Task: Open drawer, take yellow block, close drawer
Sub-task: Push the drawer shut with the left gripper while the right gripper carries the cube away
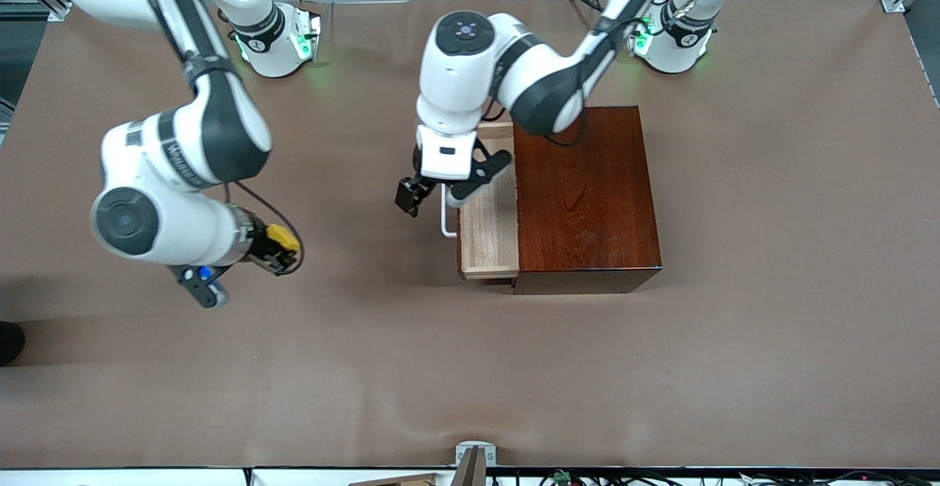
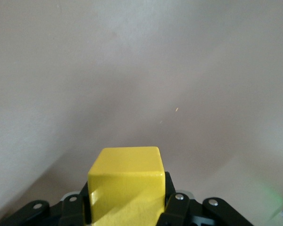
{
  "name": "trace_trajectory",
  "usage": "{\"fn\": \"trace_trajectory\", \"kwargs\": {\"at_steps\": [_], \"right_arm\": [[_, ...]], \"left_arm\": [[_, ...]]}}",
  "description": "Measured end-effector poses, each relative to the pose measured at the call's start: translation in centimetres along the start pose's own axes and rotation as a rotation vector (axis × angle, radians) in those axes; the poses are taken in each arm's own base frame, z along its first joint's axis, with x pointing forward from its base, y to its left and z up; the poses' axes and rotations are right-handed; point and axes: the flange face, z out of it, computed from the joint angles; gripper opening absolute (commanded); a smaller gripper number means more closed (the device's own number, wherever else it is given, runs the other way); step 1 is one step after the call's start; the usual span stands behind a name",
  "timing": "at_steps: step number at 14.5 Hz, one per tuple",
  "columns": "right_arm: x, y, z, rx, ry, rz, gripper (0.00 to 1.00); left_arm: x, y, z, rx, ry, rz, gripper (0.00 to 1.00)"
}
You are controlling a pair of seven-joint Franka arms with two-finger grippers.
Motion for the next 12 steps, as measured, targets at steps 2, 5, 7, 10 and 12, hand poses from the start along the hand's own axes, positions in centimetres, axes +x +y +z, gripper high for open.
{"fn": "trace_trajectory", "kwargs": {"at_steps": [2, 5, 7, 10, 12], "right_arm": [[3.0, 2.3, 0.3, -0.004, -0.009, -0.101, 0.00], [7.3, 5.9, 1.7, -0.014, -0.023, -0.265, 0.00], [9.2, 7.5, 2.7, -0.026, -0.012, -0.356, 0.00], [11.9, 9.8, 4.7, -0.022, 0.008, -0.474, 0.00], [13.8, 11.6, 6.9, -0.009, 0.026, -0.544, 0.00]], "left_arm": [[-1.9, -0.3, 2.4, 0.006, 0.019, -0.006, 1.00], [-3.7, -0.7, 5.3, 0.009, 0.059, -0.015, 1.00], [-5.0, -1.2, 7.3, 0.007, 0.088, -0.017, 1.00], [-6.7, -2.0, 9.7, 0.009, 0.107, -0.021, 1.00], [-7.4, -2.3, 10.4, 0.012, 0.120, -0.013, 1.00]]}}
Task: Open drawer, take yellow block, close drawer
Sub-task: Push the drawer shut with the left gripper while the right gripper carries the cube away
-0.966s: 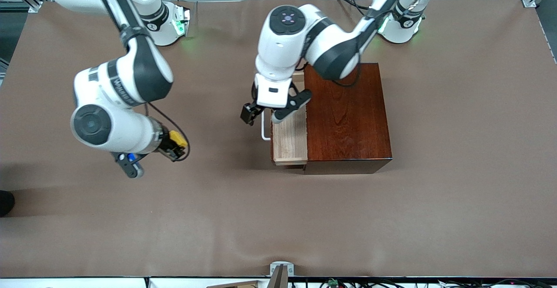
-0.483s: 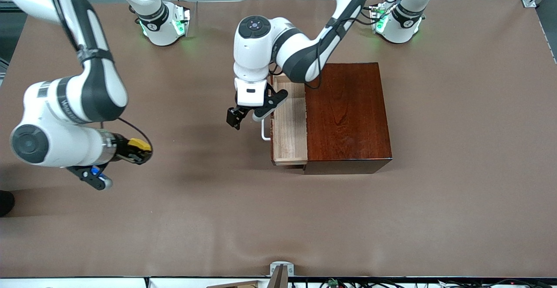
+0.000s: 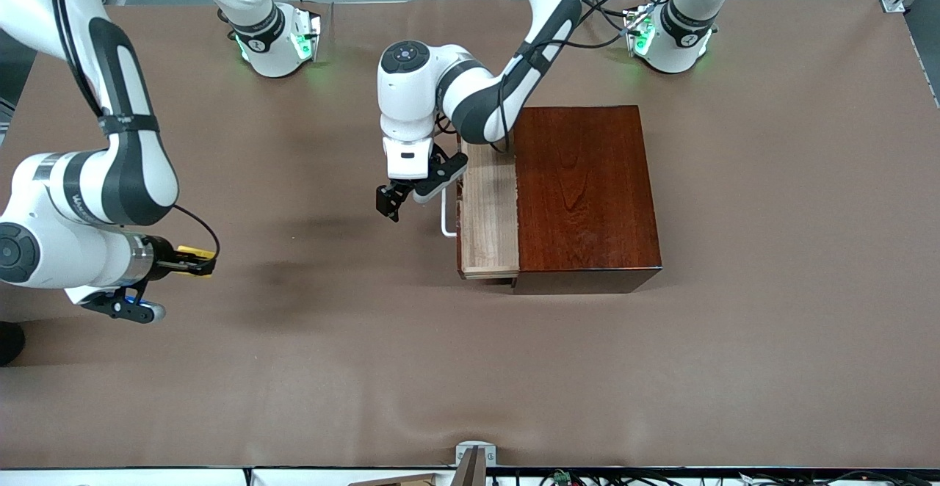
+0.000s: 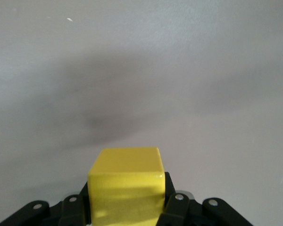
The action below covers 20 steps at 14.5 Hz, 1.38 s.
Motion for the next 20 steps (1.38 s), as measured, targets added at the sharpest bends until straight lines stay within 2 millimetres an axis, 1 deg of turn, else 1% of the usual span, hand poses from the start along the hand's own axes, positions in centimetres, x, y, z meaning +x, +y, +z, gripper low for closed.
{"fn": "trace_trajectory", "kwargs": {"at_steps": [2, 4, 6, 10, 11, 14, 16, 17, 18, 19, 20], "right_arm": [[0.3, 2.1, 2.5, 0.008, 0.017, -0.061, 0.00], [0.2, 3.6, 4.7, 0.013, 0.034, -0.107, 0.00], [0.0, 4.7, 6.6, 0.016, 0.046, -0.142, 0.00], [-0.9, 6.0, 9.9, 0.018, 0.038, -0.164, 0.00], [-1.1, 6.3, 10.6, 0.018, 0.037, -0.166, 0.00], [-1.8, 7.6, 12.7, 0.018, 0.044, -0.186, 0.00], [-2.3, 8.7, 14.1, 0.019, 0.053, -0.194, 0.00], [-2.6, 9.1, 14.7, 0.020, 0.058, -0.197, 0.06], [-2.9, 9.4, 15.4, 0.020, 0.064, -0.196, 0.17], [-3.3, 9.4, 16.1, 0.020, 0.069, -0.197, 0.35], [-3.6, 9.2, 16.6, 0.021, 0.070, -0.199, 0.59]], "left_arm": [[-0.7, -0.3, 0.2, 0.002, 0.022, 0.016, 1.00], [-0.8, -0.8, 0.6, 0.036, 0.051, 0.024, 1.00], [-0.4, -1.3, 1.1, 0.083, 0.087, 0.035, 1.00], [-0.2, -1.7, 1.0, 0.132, 0.110, 0.033, 1.00], [0.4, -1.8, 1.0, 0.158, 0.126, 0.028, 1.00], [3.0, -2.6, 1.4, 0.266, 0.193, 0.004, 1.00], [3.9, -3.2, 1.7, 0.322, 0.226, 0.000, 1.00], [4.1, -3.4, 1.8, 0.339, 0.237, 0.000, 1.00], [4.4, -3.6, 1.9, 0.353, 0.245, -0.001, 1.00], [4.7, -3.8, 2.0, 0.371, 0.253, -0.005, 1.00], [5.0, -3.9, 2.0, 0.384, 0.259, -0.009, 1.00]]}}
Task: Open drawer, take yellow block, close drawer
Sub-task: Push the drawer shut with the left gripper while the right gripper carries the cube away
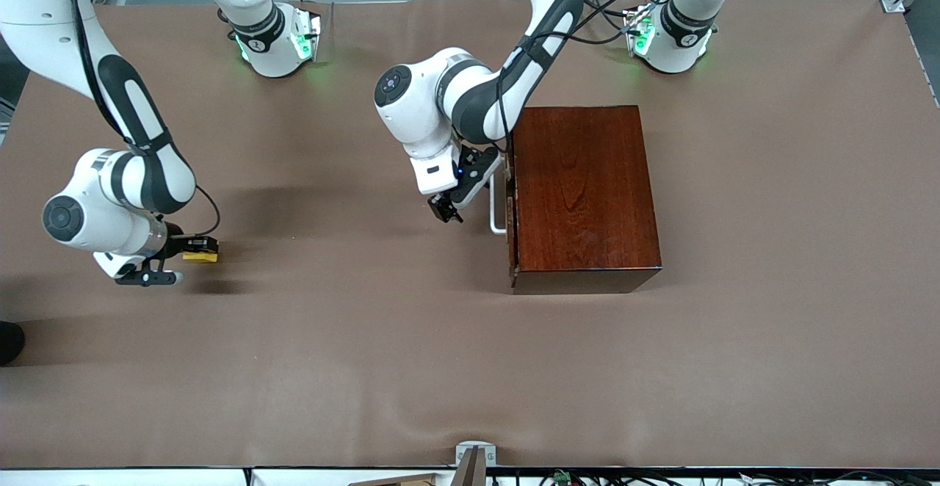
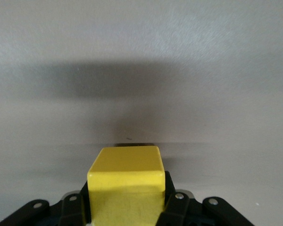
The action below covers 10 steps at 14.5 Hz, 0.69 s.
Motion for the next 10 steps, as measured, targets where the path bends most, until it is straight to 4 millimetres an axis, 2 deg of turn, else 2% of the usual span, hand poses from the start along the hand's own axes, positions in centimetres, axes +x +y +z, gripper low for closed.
{"fn": "trace_trajectory", "kwargs": {"at_steps": [1, 6, 8, 10], "right_arm": [[-0.2, -0.2, 0.3, 0.001, -0.003, -0.002, 1.00], [-0.1, -0.4, -0.1, 0.001, 0.006, -0.007, 1.00], [0.3, -0.7, -1.6, -0.001, 0.026, -0.012, 1.00], [0.8, -1.1, -4.5, -0.002, 0.026, -0.020, 1.00]], "left_arm": [[0.2, -0.1, 0.2, 0.012, 0.004, -0.003, 1.00], [0.5, -0.1, 0.3, 0.021, 0.006, -0.010, 1.00], [0.5, 0.0, 0.0, 0.010, 0.002, -0.013, 1.00], [0.7, 0.4, -1.7, -0.034, -0.016, -0.019, 1.00]]}}
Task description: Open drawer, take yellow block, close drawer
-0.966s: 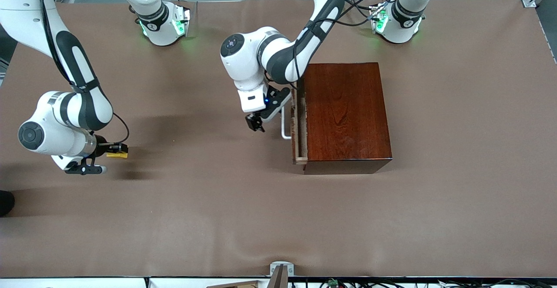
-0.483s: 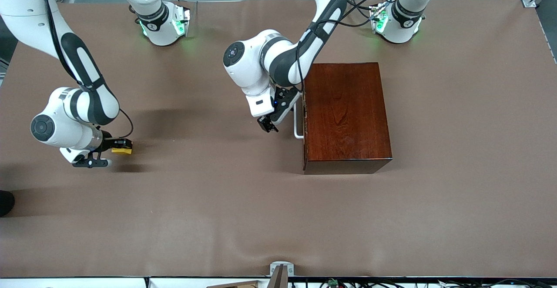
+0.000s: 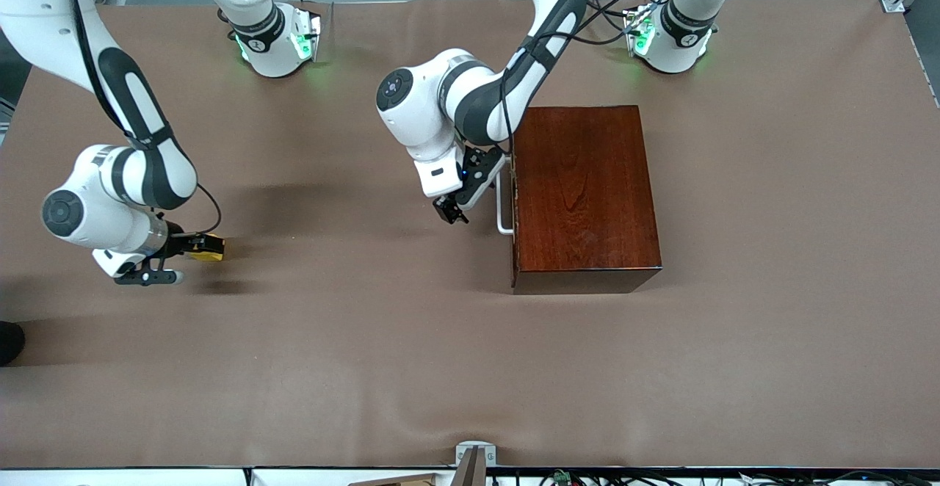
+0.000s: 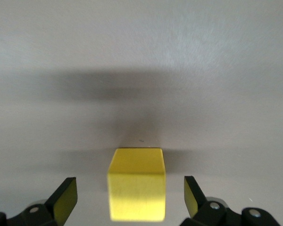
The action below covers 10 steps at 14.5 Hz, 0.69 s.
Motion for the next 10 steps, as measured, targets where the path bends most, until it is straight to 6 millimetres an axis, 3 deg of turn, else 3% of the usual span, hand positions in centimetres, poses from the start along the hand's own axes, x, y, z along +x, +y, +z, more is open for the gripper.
{"fn": "trace_trajectory", "kwargs": {"at_steps": [6, 10], "right_arm": [[1.6, -1.4, -13.4, 0.000, -0.052, -0.025, 1.00], [2.0, -2.4, -21.2, -0.002, -0.060, -0.040, 1.00]], "left_arm": [[4.3, -0.3, -9.4, -0.127, -0.063, -0.052, 1.00], [10.7, -0.7, -12.9, -0.165, -0.083, -0.046, 1.00]]}}
